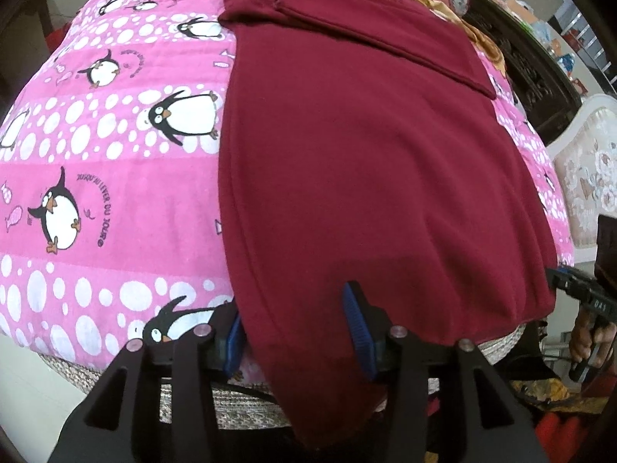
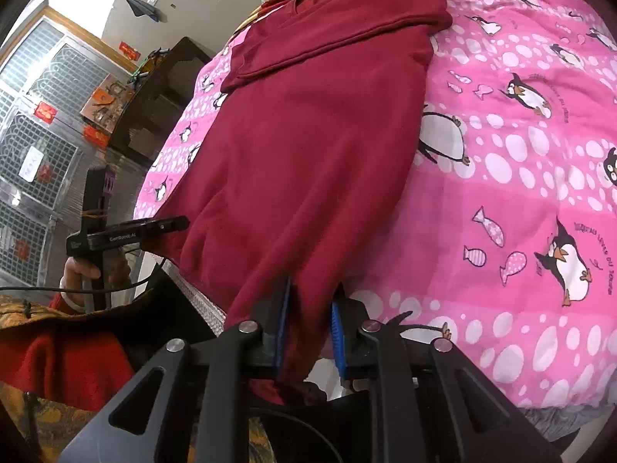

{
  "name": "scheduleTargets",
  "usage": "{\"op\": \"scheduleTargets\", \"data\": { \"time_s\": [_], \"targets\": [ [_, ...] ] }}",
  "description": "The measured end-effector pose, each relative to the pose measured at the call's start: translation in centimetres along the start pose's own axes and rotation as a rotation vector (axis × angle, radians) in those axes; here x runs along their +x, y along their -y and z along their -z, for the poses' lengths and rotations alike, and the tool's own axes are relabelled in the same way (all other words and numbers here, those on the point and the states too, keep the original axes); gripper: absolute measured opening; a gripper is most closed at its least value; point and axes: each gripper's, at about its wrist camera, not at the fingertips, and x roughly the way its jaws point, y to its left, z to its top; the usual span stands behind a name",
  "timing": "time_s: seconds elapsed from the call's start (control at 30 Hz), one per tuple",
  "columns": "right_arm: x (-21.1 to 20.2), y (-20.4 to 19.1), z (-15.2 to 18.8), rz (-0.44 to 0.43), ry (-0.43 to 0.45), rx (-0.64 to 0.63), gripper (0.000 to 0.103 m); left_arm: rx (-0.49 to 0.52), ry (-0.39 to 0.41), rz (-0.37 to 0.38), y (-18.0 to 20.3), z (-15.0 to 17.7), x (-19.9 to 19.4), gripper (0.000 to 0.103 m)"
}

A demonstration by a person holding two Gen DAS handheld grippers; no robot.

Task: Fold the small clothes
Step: 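Grasp the sweatshirt hem with both grippers, then lift the hem and fold it over toward the collar with both grippers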

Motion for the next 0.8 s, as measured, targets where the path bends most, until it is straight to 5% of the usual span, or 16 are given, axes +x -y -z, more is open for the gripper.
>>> {"op": "scheduleTargets", "data": {
  "time_s": [0.1, 0.17, 0.2, 0.8],
  "targets": [
    [-0.5, -0.5, -0.2, 0.017, 0.020, -0.033, 0.032, -0.009, -0.005, 0.013, -0.3, -0.2, -0.1, 0.036],
    [-1.2, -0.9, -0.5, 0.017, 0.041, -0.053, 0.031, -0.036, -0.024, 0.057, -1.0, -0.3, -0.2, 0.014],
    [-1.6, -1.1, -0.7, 0.014, 0.056, -0.060, 0.031, -0.046, -0.035, 0.085, -1.3, -0.5, -0.3, 0.011],
    [-6.0, -1.7, -4.8, -0.010, 0.291, -0.040, 0.030, -0.091, 0.176, 0.180, -3.7, -4.2, -6.6, 0.008]
  ]
}}
